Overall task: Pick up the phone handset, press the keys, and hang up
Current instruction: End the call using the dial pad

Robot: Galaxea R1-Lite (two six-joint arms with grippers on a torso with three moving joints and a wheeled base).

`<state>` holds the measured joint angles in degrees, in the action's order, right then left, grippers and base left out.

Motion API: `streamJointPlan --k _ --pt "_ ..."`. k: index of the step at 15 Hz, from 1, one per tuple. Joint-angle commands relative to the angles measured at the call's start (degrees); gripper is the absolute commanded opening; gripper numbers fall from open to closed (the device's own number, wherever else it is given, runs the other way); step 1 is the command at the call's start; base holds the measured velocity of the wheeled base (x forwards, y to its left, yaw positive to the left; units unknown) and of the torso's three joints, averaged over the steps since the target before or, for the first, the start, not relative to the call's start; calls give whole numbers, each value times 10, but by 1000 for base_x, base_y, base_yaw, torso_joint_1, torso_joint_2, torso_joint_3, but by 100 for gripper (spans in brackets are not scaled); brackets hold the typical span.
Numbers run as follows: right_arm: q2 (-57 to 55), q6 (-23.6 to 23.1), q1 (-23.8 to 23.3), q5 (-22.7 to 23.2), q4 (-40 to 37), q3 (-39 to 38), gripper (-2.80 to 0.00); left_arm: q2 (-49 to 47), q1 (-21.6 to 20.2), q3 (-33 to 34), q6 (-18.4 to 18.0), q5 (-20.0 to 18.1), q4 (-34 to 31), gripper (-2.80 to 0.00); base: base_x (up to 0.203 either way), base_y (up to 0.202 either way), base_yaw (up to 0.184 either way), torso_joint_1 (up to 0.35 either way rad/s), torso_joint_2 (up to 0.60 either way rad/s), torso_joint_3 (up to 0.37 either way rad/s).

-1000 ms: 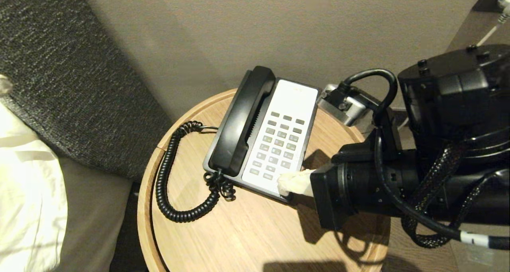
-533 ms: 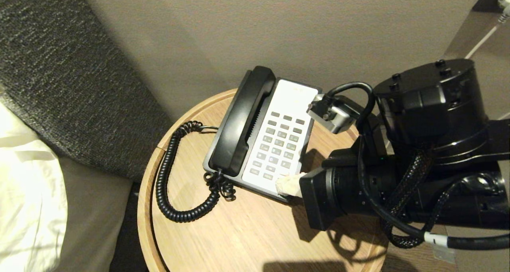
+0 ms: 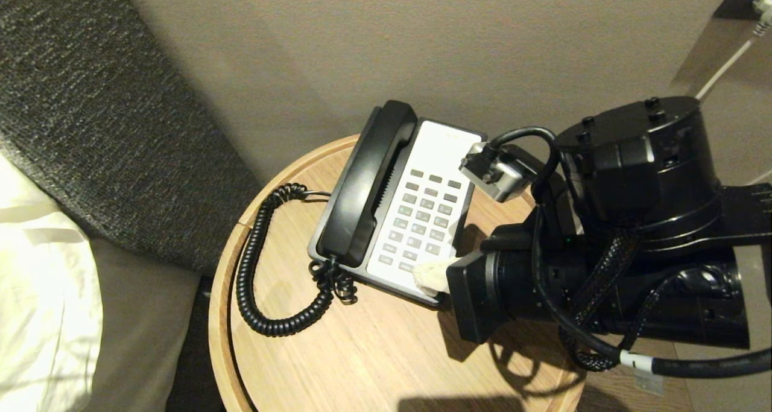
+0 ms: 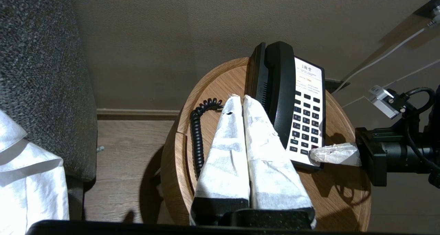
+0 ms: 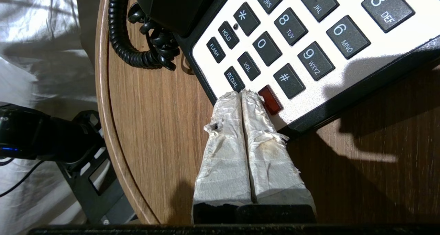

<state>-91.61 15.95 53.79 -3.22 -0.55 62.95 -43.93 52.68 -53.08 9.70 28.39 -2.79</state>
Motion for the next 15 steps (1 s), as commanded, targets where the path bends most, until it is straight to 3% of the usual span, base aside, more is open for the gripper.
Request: streamJointPlan --k 1,7,15 --pt "-1 0 -5 -2 0 -4 -280 1 1 2 1 2 1 -280 0 0 0 0 0 0" --pt "16 2 -5 -1 0 3 -280 5 0 10 2 2 -1 -280 0 0 0 0 0 0" --pt "47 3 -5 -3 -2 -4 -280 3 0 25 45 9 -7 -280 0 0 0 0 0 0"
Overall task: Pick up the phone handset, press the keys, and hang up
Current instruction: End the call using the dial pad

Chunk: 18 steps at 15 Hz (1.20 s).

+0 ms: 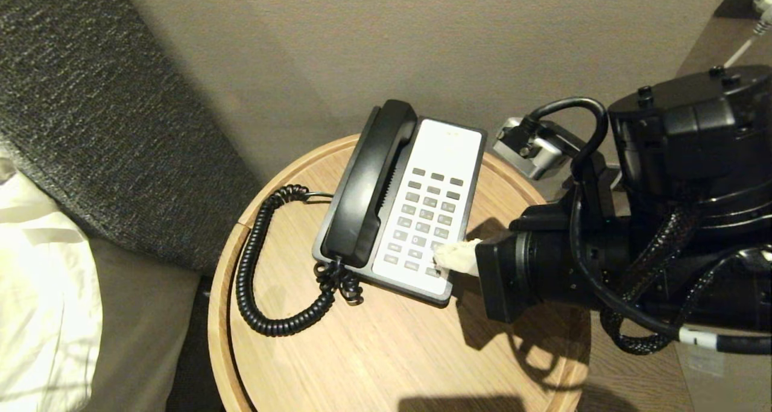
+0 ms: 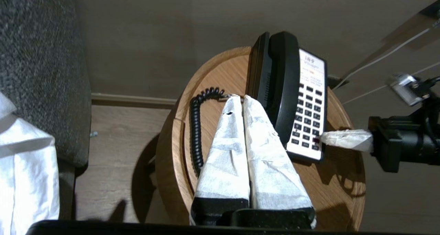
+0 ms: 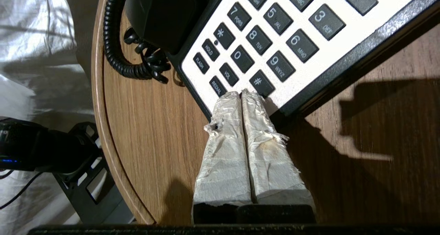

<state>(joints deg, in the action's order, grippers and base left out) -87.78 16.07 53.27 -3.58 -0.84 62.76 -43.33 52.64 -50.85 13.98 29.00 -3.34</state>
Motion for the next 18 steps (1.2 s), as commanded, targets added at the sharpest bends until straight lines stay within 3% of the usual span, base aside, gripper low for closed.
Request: streamJointPlan --k 1,3,5,6,8,11,13,15,16,18 --pt "12 1 0 1 -1 -2 -280 -1 0 4 6 3 -4 -280 0 0 0 0 0 0" --pt "22 2 0 0 -4 0 -280 15 0 -4 48 14 -26 -280 0 0 0 0 0 0" --pt "28 3 0 -2 -1 -2 -280 32 -5 -25 118 48 -82 -280 0 0 0 0 0 0" --pt "32 5 0 -11 0 -5 -280 40 -32 -30 139 53 -98 -280 0 0 0 0 0 0" --pt "38 6 0 -20 1 -7 -280 60 -114 -25 155 56 -119 -280 0 0 0 0 0 0" --pt "50 6 0 -20 1 -5 -280 107 -307 11 167 54 -160 -280 0 0 0 0 0 0" --pt "57 6 0 -24 1 -8 -280 191 -422 71 172 20 -187 -280 0 0 0 0 0 0" --pt "60 6 0 -28 2 -6 -280 275 -490 142 157 -22 -213 -280 0 0 0 0 0 0" --pt "61 5 0 -28 2 -4 -280 315 -507 175 128 -50 -220 -280 0 0 0 0 0 0" --pt "63 5 0 -29 3 -4 -280 396 -519 256 29 -121 -212 -280 0 0 0 0 0 0"
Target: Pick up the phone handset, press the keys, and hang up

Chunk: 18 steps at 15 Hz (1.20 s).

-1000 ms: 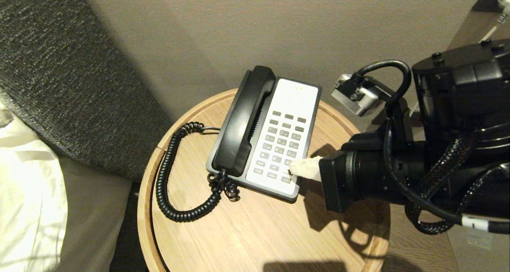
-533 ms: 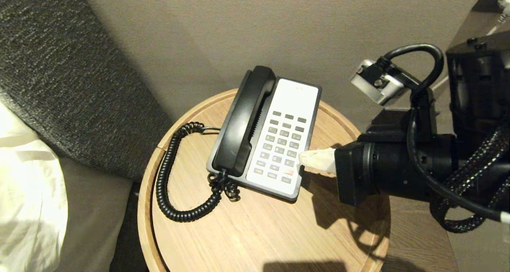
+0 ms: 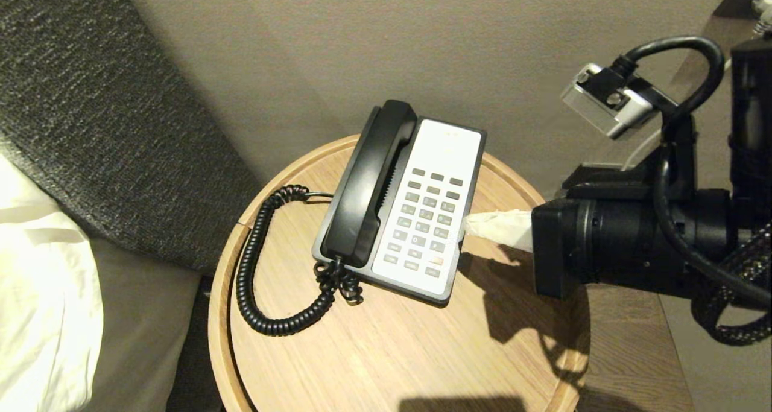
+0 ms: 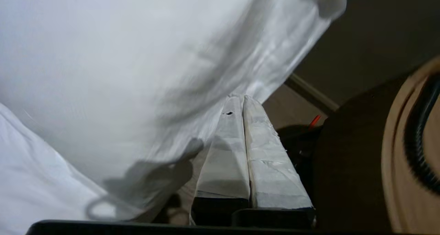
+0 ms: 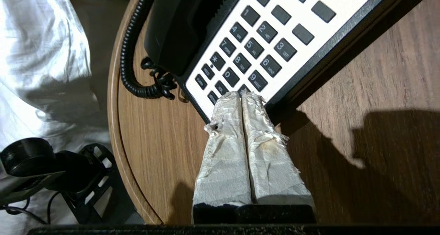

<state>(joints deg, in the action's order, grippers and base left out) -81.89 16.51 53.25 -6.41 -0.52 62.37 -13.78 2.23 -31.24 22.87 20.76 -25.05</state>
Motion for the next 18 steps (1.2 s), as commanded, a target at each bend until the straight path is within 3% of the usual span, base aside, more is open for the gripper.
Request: streamJointPlan --k 1,2,5,8,9,12,15,18 --pt "10 0 0 0 0 -2 -280 126 -18 111 -106 -70 31 -280 0 0 0 0 0 0" --pt "13 1 0 0 0 -4 -280 133 -20 163 -143 -94 94 -280 0 0 0 0 0 0" --pt "19 1 0 1 1 3 -280 137 -22 296 -197 -130 257 -280 0 0 0 0 0 0" --pt "19 3 0 1 0 1 -280 138 -23 310 -251 -197 269 -280 0 0 0 0 0 0" --pt "21 3 0 1 1 -1 -280 138 -23 319 -248 -205 264 -280 0 0 0 0 0 0" --pt "31 2 0 0 0 8 -280 138 -23 318 -263 -210 259 -280 0 0 0 0 0 0" --pt "60 2 -2 -3 -2 -4 -280 138 -23 320 -241 -208 268 -280 0 0 0 0 0 0" --pt "100 2 -10 -27 -4 -27 -280 138 -23 320 -242 -208 268 -280 0 0 0 0 0 0"
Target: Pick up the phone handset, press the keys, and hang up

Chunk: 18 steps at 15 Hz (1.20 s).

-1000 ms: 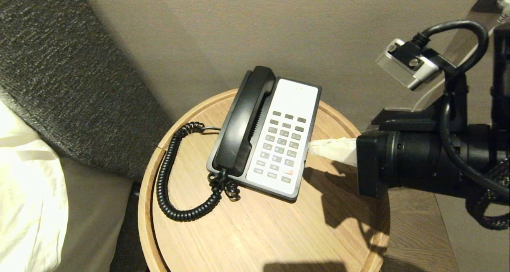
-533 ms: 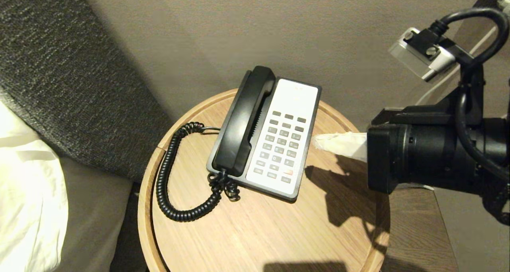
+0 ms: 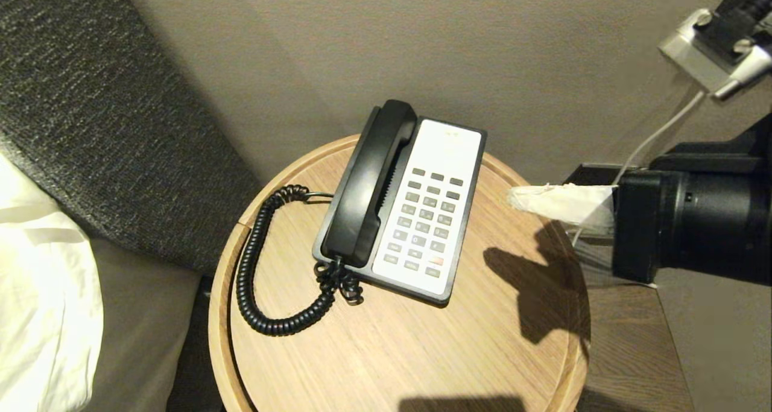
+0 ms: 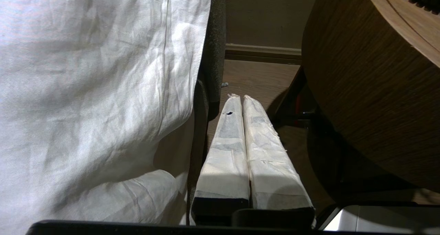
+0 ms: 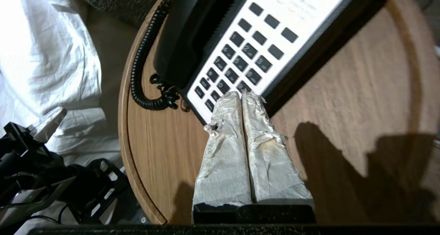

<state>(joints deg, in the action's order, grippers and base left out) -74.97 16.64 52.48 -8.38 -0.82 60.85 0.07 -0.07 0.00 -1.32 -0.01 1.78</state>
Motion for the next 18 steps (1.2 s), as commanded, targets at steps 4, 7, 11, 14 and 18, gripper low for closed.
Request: streamJointPlan --k 4,7,11,14,18 --pt "112 -1 -108 -24 -3 -80 -280 -1 0 8 0 0 0 -280 0 0 0 0 0 0" --pt "258 -5 -318 40 1 -220 -280 -1 0 9 0 0 0 -280 0 0 0 0 0 0" --pt "517 -40 -472 139 2 -426 -280 -1 0 8 0 0 0 -280 0 0 0 0 0 0" --pt "686 -91 -511 152 -1 -536 -280 -1 0 9 0 0 0 -280 0 0 0 0 0 0" --pt "737 -95 -531 126 -9 -584 -280 -1 0 9 1 0 1 -280 0 0 0 0 0 0"
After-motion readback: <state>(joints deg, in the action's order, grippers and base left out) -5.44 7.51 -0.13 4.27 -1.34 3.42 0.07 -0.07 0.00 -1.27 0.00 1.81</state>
